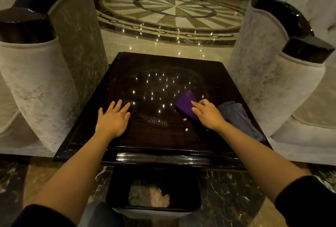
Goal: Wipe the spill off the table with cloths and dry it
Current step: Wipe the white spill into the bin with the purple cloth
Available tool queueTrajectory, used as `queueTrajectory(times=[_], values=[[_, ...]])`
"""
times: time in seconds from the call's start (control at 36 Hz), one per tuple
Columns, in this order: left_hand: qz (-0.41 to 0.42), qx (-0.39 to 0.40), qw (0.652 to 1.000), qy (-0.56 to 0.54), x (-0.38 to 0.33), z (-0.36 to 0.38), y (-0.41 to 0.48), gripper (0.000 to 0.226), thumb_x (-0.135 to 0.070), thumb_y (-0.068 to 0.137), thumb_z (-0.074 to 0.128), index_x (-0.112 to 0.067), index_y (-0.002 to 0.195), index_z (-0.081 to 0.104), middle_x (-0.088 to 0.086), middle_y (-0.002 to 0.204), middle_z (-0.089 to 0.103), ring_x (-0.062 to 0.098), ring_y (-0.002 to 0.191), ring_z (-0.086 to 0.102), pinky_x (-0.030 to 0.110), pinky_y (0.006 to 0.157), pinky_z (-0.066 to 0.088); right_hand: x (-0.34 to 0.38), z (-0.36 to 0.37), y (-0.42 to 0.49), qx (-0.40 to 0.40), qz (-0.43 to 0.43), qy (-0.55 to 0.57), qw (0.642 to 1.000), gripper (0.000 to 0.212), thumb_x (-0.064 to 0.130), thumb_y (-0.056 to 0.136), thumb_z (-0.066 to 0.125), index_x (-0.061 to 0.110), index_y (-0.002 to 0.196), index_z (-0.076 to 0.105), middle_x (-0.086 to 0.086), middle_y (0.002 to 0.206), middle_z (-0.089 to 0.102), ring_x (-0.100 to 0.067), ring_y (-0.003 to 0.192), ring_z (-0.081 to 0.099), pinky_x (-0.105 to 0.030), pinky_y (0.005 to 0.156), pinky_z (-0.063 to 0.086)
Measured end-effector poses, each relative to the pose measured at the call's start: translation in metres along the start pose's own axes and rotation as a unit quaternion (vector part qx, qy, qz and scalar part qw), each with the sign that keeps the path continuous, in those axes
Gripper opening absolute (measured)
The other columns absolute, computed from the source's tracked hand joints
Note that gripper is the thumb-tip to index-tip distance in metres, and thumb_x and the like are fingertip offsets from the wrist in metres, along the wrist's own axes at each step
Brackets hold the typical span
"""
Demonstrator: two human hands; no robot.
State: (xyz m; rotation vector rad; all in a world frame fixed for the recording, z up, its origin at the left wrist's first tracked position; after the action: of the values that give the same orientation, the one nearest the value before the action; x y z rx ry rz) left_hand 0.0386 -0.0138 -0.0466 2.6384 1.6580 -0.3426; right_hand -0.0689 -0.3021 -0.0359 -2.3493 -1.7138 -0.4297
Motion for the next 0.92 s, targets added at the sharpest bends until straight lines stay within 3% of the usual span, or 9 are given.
queueTrajectory(times=[0.33,0.5,0.64,0.75,0.92], values=[[0.001,0.001,1.0,0.002,-0.001,-0.001,-0.004,0.049,-0.038,0.098,0.015,-0.029,0.146,0.009,0.003,0.158,0.004,0.023,0.145,-0.001,0.052,0.116,0.002,0.084,0.022,-0.083,0.012,-0.138,-0.033,0.99,0.047,0.037,0.093,0.041,0.02,0.137,0.034,-0.008,0.124,0.045,-0.024,0.108,0.042,-0.034,0.091,0.04],[0.001,0.004,1.0,-0.002,-0.003,-0.003,-0.006,0.05,-0.037,0.098,0.016,-0.028,0.146,0.009,0.003,0.158,0.003,0.023,0.145,-0.001,0.052,0.116,0.002,0.111,0.028,-0.122,-0.002,-0.207,-0.05,0.977,0.046,0.031,0.094,0.042,0.014,0.136,0.036,-0.014,0.124,0.047,-0.029,0.106,0.045,-0.038,0.088,0.044],[0.001,0.005,1.0,-0.007,-0.003,-0.005,-0.006,0.05,-0.037,0.098,0.016,-0.027,0.146,0.009,0.004,0.158,0.003,0.023,0.145,-0.002,0.052,0.116,0.002,0.132,0.033,-0.154,-0.004,-0.3,-0.039,0.953,0.036,0.019,0.086,0.056,0.004,0.118,0.056,-0.022,0.1,0.062,-0.037,0.082,0.059,-0.037,0.058,0.055],[0.0,0.011,1.0,-0.008,-0.003,-0.005,-0.007,0.05,-0.037,0.098,0.015,-0.027,0.146,0.009,0.004,0.158,0.002,0.023,0.145,-0.002,0.051,0.116,0.001,0.138,0.026,-0.159,-0.022,-0.291,0.014,0.956,0.038,0.026,0.088,0.044,0.004,0.116,0.058,-0.02,0.098,0.064,-0.034,0.081,0.06,-0.037,0.059,0.056],[0.002,0.012,1.0,-0.008,-0.003,-0.005,-0.004,0.05,-0.038,0.098,0.015,-0.028,0.146,0.008,0.003,0.158,0.002,0.022,0.145,-0.003,0.051,0.116,0.001,0.124,-0.003,-0.134,-0.105,-0.25,0.051,0.961,0.034,0.019,0.085,0.054,0.005,0.115,0.059,-0.019,0.098,0.063,-0.035,0.085,0.06,-0.035,0.071,0.053]])
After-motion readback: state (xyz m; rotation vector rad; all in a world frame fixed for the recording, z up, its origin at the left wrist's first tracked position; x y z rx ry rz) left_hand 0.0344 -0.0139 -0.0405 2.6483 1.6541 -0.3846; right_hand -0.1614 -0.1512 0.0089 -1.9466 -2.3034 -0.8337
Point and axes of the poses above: each hand's wrist, its own y-axis towards the middle knuckle, its own z-axis out of the palm, x = y × z, the point moved 3 cm from there along y, towards the middle knuckle
